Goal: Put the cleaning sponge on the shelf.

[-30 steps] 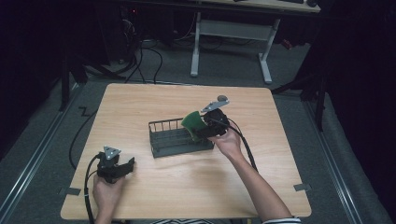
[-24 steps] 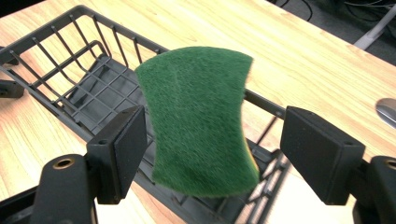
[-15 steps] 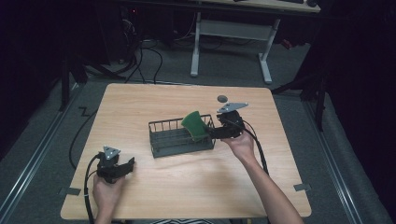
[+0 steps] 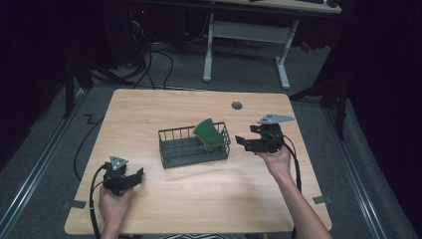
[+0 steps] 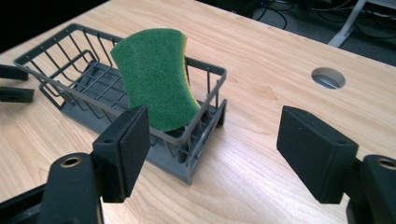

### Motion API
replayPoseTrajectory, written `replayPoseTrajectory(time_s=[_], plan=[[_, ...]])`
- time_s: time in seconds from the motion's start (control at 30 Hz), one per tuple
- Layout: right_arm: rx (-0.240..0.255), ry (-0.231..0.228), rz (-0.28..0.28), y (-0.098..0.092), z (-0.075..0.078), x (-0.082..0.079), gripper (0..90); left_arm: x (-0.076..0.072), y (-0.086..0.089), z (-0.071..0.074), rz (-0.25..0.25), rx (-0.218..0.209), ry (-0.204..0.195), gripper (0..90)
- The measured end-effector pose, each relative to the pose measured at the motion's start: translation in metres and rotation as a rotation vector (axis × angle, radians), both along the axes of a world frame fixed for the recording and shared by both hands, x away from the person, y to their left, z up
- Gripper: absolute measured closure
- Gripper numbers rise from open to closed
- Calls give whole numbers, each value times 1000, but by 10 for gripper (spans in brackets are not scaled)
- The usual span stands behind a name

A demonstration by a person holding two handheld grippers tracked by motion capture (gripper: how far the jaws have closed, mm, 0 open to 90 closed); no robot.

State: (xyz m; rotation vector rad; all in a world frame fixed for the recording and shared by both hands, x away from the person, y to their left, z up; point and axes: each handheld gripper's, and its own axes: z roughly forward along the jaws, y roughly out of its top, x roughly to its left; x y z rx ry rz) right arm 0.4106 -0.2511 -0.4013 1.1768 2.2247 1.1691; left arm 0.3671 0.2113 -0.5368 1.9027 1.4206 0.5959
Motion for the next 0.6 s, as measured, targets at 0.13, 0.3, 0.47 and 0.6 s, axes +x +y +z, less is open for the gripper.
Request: replayPoseTrajectory(time_s=[0.13,0.3,0.47,0.6], plan=[[10,9,-17,-13,-1,-6,254,0,0,0,0,-1,0,300],[13,4,-26,-24,0,-12,251,0,0,0,0,-2,0,300],[29,19,-51,-37,-6,-19,246,0,0,0,0,0,0,300],[63,9,-73,-49,-9,-26,249,0,0,0,0,2,0,300]])
